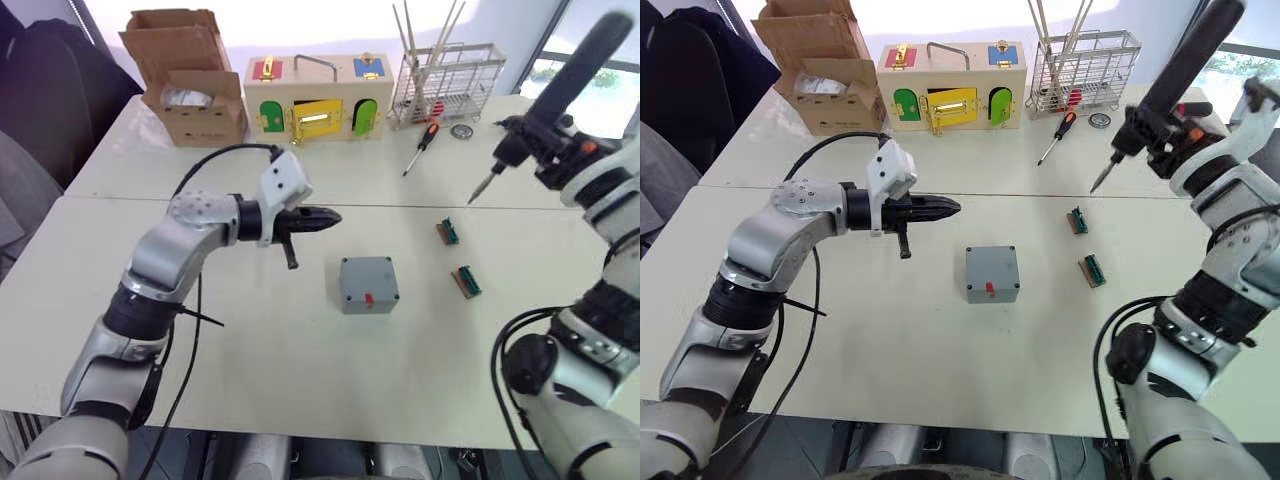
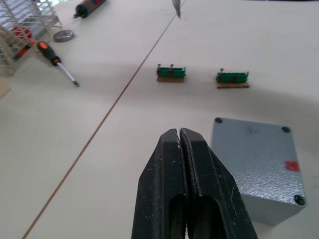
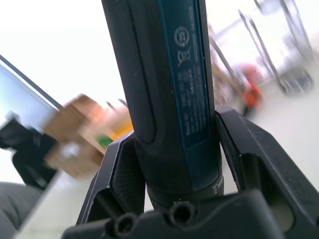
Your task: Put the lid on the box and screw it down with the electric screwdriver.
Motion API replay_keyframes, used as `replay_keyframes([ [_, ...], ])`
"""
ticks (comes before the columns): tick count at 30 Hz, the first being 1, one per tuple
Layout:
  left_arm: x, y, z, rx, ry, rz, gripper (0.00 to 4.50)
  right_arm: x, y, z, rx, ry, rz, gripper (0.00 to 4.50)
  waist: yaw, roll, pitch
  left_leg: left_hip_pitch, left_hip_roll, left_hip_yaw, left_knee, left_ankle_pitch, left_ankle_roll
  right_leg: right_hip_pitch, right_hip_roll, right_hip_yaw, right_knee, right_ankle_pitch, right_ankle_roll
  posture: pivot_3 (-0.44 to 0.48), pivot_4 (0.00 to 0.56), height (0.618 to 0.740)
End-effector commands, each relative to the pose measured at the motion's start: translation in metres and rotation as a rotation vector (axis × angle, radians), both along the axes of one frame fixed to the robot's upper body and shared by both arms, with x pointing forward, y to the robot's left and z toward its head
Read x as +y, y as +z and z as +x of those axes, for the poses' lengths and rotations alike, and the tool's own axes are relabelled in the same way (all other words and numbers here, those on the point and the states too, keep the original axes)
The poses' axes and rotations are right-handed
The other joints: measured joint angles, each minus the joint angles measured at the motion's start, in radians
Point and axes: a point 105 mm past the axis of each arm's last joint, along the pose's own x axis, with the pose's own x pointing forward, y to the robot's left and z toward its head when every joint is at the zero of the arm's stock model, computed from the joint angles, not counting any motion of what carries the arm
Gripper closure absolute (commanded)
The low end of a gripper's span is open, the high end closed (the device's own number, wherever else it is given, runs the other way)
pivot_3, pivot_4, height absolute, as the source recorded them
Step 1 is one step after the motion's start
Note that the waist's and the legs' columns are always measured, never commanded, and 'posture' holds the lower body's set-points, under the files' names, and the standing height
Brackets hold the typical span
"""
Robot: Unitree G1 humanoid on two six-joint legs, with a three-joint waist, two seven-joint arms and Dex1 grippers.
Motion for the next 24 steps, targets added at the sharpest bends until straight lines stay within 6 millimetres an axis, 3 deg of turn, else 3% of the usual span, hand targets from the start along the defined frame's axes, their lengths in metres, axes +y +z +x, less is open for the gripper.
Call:
replay_keyframes([
  [1,-0.005,0.011,-0.013,0.046,-0.083,-0.042,4.5,0.029,0.008,-0.018,-0.142,0.034,0.0,2.59,-0.007,0.0,0.0,0.0,0.0,0.0,0.0,0.0,0.0,0.0,0.0,0.0,0.0,0.0,0.0,0.0,0.15,0.735],
  [4,-0.012,-0.009,-0.026,0.069,-0.148,0.033,4.5,0.049,-0.01,-0.017,-0.142,0.074,0.003,2.59,-0.024,0.0,0.0,0.001,0.0,0.0,0.001,0.001,-0.001,0.002,0.0,0.0,0.0,0.0,0.0,0.0,0.15,0.735],
  [13,-0.027,-0.053,-0.015,0.04,-0.099,0.158,4.5,0.098,-0.03,-0.026,-0.126,0.331,-0.092,2.59,-0.025,0.0,0.0,0.002,0.0,0.0,-0.001,0.001,-0.001,0.001,0.001,0.0,0.001,0.0,0.0,0.0,0.15,0.735],
  [18,-0.023,-0.069,-0.011,0.036,-0.085,0.191,4.5,0.111,-0.042,-0.031,-0.092,0.403,-0.12,2.59,-0.022,0.0,0.0,0.002,0.0,0.0,0.0,0.001,-0.001,0.002,0.001,0.0,0.0,0.0,0.0,0.0,0.15,0.735],
  [24,-0.021,-0.077,-0.016,0.047,-0.105,0.214,4.5,0.108,-0.05,-0.031,-0.061,0.411,-0.128,2.59,-0.021,0.0,0.0,0.003,0.0,-0.001,0.0,0.001,-0.001,0.003,0.001,0.0,0.0,0.0,0.0,0.0,0.15,0.735],
])
